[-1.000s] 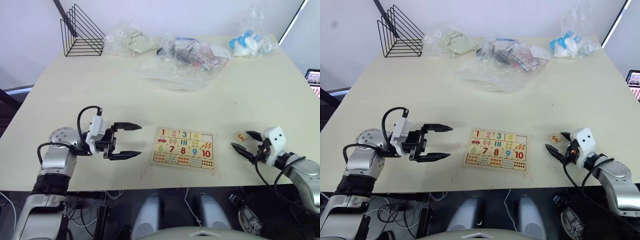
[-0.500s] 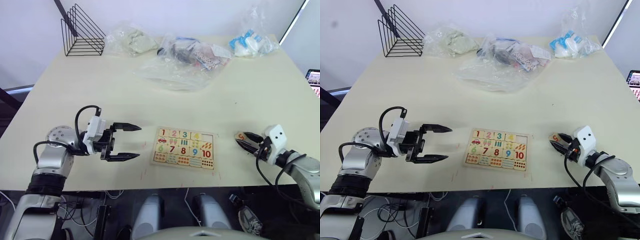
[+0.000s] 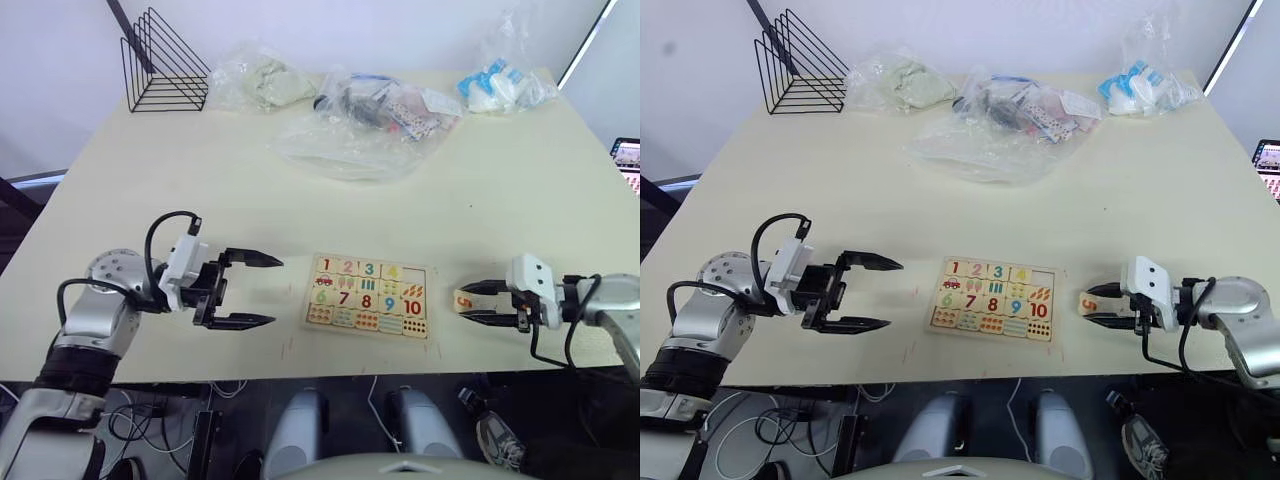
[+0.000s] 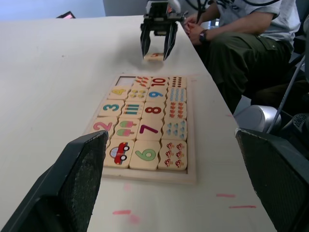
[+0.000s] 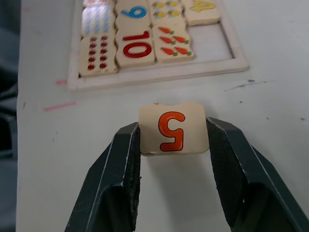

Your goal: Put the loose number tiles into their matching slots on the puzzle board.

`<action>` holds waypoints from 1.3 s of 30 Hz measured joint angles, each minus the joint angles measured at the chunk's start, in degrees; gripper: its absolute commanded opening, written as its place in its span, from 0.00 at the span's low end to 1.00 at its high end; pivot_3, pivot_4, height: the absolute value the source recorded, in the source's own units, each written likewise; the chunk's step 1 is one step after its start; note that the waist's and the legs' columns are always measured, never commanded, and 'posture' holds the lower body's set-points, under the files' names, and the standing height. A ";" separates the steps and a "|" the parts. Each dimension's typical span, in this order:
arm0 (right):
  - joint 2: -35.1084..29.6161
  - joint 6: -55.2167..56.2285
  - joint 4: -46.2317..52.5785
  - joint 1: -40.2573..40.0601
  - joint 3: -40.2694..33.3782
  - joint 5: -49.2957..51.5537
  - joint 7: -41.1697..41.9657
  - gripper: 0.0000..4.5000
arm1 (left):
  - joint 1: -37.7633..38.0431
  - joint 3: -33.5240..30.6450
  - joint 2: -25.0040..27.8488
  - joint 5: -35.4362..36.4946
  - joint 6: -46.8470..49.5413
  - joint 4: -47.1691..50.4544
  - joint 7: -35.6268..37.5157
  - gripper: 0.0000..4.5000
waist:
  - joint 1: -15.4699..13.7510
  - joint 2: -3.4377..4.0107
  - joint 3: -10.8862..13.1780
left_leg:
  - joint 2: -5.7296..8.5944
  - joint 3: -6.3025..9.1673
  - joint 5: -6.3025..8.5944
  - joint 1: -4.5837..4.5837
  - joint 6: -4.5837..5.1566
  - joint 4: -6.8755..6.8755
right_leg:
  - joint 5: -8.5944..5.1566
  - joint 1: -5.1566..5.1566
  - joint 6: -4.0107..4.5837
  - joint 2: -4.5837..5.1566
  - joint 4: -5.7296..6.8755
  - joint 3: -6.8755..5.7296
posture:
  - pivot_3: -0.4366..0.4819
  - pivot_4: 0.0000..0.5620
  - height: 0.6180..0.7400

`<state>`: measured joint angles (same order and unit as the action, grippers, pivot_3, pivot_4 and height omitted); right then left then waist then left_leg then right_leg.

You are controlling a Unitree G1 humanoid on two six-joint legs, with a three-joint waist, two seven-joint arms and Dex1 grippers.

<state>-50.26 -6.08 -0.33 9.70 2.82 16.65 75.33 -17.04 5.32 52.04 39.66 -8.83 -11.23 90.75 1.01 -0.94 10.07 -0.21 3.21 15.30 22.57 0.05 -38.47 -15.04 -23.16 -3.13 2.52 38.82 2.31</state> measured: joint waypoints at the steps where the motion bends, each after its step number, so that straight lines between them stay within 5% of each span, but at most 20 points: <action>1: 0.00 1.23 -1.39 1.02 0.72 -0.72 0.88 0.33 | 0.09 0.00 0.18 0.25 0.01 0.24 0.00 1.00 | -0.03 0.00 0.00 | 0.00 0.00 0.00 0.01 0.00 0.01 | 0.00 0.00 0.00 0.00 0.00 0.00 | 0.48 0.27 1.00; 9: 0.44 10.42 -11.50 7.07 4.42 -4.01 6.76 0.33 | 2.23 -0.26 1.28 1.04 0.47 1.86 0.01 1.00 | -0.05 0.01 0.01 | 0.00 -0.02 0.00 0.01 0.00 0.00 | 0.00 -0.01 0.00 0.00 0.00 0.01 | 0.48 0.27 1.00; 11: 0.56 12.92 -13.09 7.87 4.87 -4.47 7.45 0.58 | 2.56 -0.30 1.31 1.04 0.79 2.34 0.01 1.00 | -0.09 0.01 0.01 | 0.00 -0.02 0.00 0.01 0.00 -0.01 | 0.00 -0.01 0.00 0.01 0.00 0.01 | 0.48 0.27 1.00; 17: 0.20 13.67 -14.03 8.56 4.54 -4.38 7.49 0.99 | 2.78 -0.39 1.29 1.04 1.24 3.19 0.01 1.00 | -0.11 0.01 0.01 | 0.00 -0.01 0.00 0.01 0.00 0.00 | 0.00 -0.01 0.00 0.00 0.00 0.00 | 0.48 0.27 1.00; 26: -2.52 2.60 1.17 -2.80 -6.92 4.66 0.90 0.99 | 3.71 -1.60 0.32 1.04 1.88 3.18 0.03 1.00 | -0.18 0.05 0.03 | -0.01 0.06 0.00 0.03 0.00 0.01 | 0.00 -0.02 0.01 0.00 0.02 -0.02 | 0.48 0.27 1.00; 39: 10.74 -14.78 30.82 -22.90 -16.81 8.70 -29.47 0.99 | 1.99 -1.10 -0.92 0.11 1.74 0.98 0.04 1.00 | -0.27 0.04 0.02 | 0.02 0.11 0.00 0.06 0.00 0.00 | 0.00 -0.01 0.00 0.00 0.02 0.00 | 0.48 0.27 1.00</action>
<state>-39.51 -20.86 30.49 -13.20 -13.99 25.35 45.86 -15.06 4.22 51.12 39.77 -7.09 -10.25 90.79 0.74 -0.90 10.09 -0.19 3.32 15.30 22.63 0.04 -38.48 -15.04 -23.17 -3.13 2.52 38.84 2.31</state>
